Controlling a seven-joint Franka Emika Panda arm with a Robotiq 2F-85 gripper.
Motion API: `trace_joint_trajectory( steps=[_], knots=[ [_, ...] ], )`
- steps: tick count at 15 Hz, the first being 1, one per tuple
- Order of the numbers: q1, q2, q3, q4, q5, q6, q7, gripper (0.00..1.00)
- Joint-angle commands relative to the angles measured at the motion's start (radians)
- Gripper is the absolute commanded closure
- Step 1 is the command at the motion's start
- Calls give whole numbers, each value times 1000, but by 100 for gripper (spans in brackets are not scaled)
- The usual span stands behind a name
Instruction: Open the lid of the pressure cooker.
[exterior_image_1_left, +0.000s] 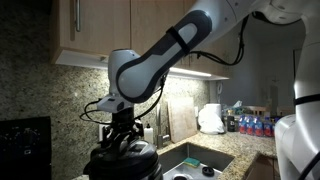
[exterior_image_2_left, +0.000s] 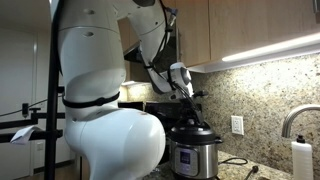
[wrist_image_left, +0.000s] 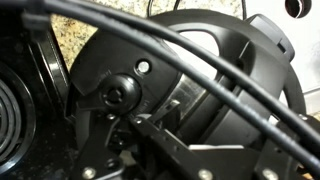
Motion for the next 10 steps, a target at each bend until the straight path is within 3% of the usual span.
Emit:
trace_joint_trajectory(
  steps=[1, 4, 10],
  knots=[
    [-33, -7, -20, 19, -56, 29, -177, 86],
    [-31, -11, -25, 4, -12, 54, -207, 86],
    [-37, -85, -7, -12, 98, -151, 77, 86]
  ],
)
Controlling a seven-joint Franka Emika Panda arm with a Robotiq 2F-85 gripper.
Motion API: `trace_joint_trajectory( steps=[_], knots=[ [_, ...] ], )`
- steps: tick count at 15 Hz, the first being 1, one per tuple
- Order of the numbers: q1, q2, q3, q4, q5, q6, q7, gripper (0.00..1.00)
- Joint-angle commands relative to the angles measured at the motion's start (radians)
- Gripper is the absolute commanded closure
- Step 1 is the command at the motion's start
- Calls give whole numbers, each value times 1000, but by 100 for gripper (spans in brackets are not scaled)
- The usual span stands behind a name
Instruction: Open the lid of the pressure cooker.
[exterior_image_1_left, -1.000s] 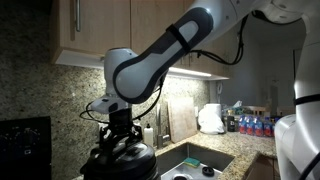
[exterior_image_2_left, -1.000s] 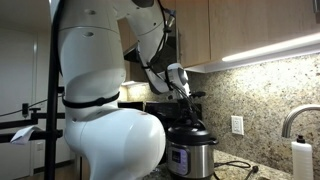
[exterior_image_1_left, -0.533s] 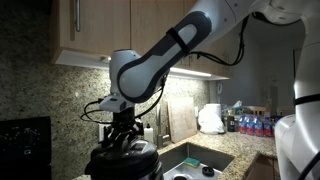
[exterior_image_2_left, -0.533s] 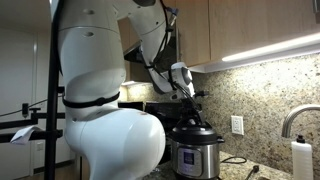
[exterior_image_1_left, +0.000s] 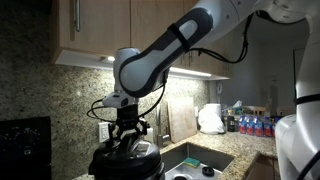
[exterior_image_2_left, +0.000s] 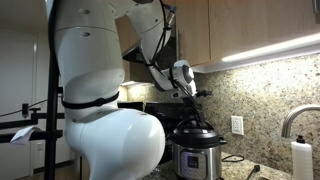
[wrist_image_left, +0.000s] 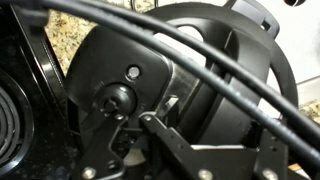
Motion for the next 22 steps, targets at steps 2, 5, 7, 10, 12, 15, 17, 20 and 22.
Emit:
trace_joint_trajectory(
  steps=[2, 5, 7, 10, 12, 15, 17, 20, 22],
  knots=[
    [-29, -50, 9, 11, 63, -152, 154, 86],
    [-37, -4, 3, 64, 93, -226, 238, 86],
    [-39, 49, -2, 115, 131, -267, 267, 86],
    [-35, 62, 9, 143, 137, -227, 253, 61],
    [-43, 94, 10, 185, 147, -276, 254, 61],
    [-44, 103, 11, 195, 148, -286, 254, 61],
    [-44, 103, 11, 195, 148, -286, 254, 61],
    [-51, 91, 5, 191, 262, -322, 393, 86],
    [-53, 79, 9, 168, 308, -323, 476, 86]
  ],
)
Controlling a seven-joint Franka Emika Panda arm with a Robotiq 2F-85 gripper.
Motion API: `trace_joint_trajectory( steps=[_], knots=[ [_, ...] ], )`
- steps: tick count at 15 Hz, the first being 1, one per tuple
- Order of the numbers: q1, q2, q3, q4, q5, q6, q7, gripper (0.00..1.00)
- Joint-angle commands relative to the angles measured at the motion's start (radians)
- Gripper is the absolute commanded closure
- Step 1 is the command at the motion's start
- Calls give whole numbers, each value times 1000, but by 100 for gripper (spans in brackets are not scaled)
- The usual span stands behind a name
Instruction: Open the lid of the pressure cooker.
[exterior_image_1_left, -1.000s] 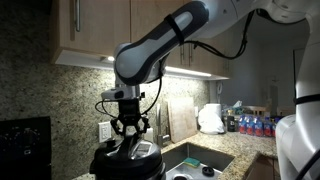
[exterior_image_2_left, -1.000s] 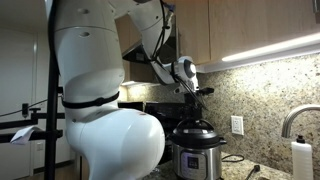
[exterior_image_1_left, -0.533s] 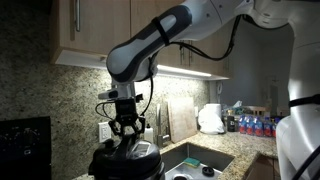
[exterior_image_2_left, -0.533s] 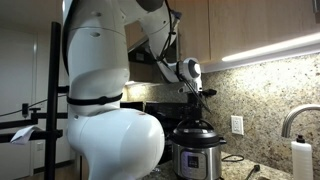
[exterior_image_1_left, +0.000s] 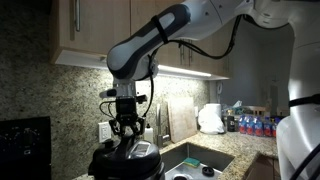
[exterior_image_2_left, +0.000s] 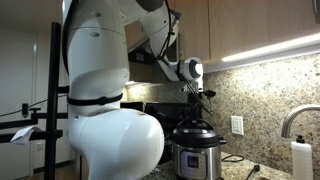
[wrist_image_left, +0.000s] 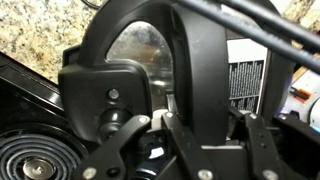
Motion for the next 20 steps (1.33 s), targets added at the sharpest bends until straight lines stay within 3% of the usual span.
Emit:
trace_joint_trajectory(
  steps=[1, 8, 12, 20],
  knots=[
    [-12, -22, 16, -37, 98, -19, 138, 86],
    [-29, 9, 11, -48, 188, 15, 397, 86],
    [-29, 28, 17, -26, 232, 15, 470, 86],
    [-4, 66, 58, -44, 306, 143, 693, 86]
  ],
)
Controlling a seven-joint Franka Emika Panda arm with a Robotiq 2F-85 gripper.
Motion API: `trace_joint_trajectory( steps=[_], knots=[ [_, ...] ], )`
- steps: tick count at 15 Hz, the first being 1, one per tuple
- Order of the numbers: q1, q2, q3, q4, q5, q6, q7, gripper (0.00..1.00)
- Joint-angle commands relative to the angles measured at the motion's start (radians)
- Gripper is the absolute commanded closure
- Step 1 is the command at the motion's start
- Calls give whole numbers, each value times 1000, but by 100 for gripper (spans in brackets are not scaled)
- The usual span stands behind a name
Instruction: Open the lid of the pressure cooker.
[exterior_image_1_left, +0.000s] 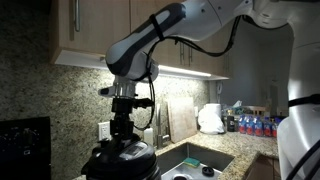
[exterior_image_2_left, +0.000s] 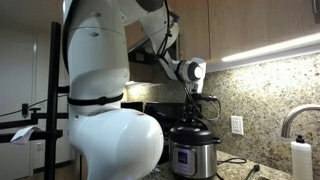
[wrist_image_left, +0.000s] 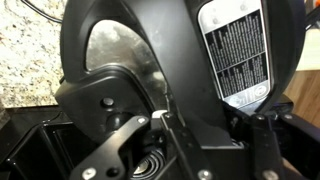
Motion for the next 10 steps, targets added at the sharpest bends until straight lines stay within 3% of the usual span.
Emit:
trace_joint_trajectory(
  steps=[1, 6, 10],
  knots=[
    [22, 60, 36, -39, 89, 108, 161, 86],
    [16, 41, 29, -68, 154, 203, 263, 86],
    [22, 32, 27, -55, 98, 215, 173, 86]
  ],
)
